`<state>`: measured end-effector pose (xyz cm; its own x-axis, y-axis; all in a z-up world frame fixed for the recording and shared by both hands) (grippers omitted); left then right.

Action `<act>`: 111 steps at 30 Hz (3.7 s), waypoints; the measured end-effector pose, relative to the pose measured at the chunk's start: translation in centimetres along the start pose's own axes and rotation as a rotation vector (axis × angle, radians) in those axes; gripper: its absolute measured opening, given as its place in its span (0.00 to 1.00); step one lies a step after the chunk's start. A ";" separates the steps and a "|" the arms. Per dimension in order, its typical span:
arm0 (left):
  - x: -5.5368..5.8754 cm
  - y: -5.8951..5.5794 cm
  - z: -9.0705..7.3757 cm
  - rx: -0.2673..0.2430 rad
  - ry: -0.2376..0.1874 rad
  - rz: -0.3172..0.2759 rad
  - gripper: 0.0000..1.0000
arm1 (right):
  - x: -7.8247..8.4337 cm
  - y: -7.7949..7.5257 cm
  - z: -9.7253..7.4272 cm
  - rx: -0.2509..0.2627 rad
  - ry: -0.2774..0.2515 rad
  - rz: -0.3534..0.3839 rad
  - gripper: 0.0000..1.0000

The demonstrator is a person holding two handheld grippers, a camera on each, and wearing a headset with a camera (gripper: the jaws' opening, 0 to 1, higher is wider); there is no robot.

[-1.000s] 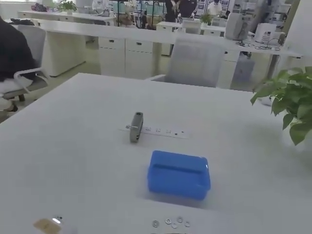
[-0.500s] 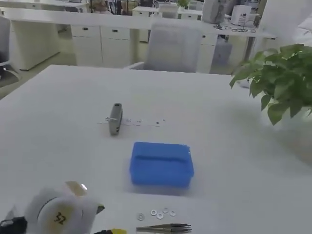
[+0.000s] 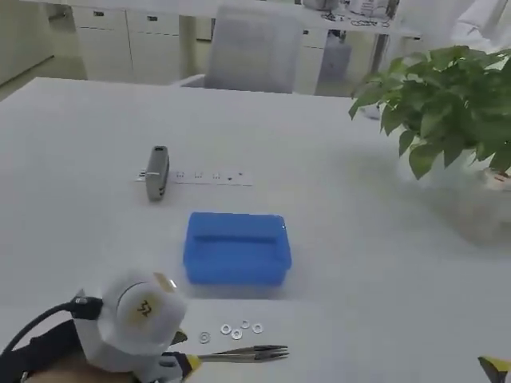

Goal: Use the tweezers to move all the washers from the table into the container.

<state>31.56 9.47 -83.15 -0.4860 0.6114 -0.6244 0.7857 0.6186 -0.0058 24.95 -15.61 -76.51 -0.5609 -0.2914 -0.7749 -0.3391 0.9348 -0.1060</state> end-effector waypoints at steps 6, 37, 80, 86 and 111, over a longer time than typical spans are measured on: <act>0.4 -0.5 0.9 0.042 0.037 0.055 0.13 | 0.3 0.3 0.2 -0.005 0.020 -0.024 0.91; -1.3 -2.3 -1.4 0.074 -0.025 0.204 0.00 | 0.6 1.9 0.5 -0.065 0.055 -0.115 0.85; -4.3 -8.2 -8.5 0.194 -0.153 0.300 0.00 | -2.9 20.5 6.4 -0.725 0.014 -0.799 0.05; -4.4 -8.3 -8.4 0.137 -0.230 0.182 0.00 | -2.8 20.5 6.3 -0.719 0.011 -0.788 0.04; 5.2 -2.4 -14.2 -0.538 -0.288 -0.317 0.88 | -8.9 17.7 10.1 -0.648 -0.030 -0.344 0.04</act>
<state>21.72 18.18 -75.26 -0.4815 0.2508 -0.8398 0.2871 0.9505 0.1192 31.50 5.57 -77.79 -0.3246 -0.5319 -0.7821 -0.8761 0.4808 0.0367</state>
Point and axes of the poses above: the centre of the closed fingertips' face, and the gripper's own axes: z roughly forward along the fingers, y roughly to its left, x roughly out of its underside, the point moved 2 cm from there along -z, roughly backward along the fingers, and after that the axes turned 3 degrees about -z, right-handed, at the moved point
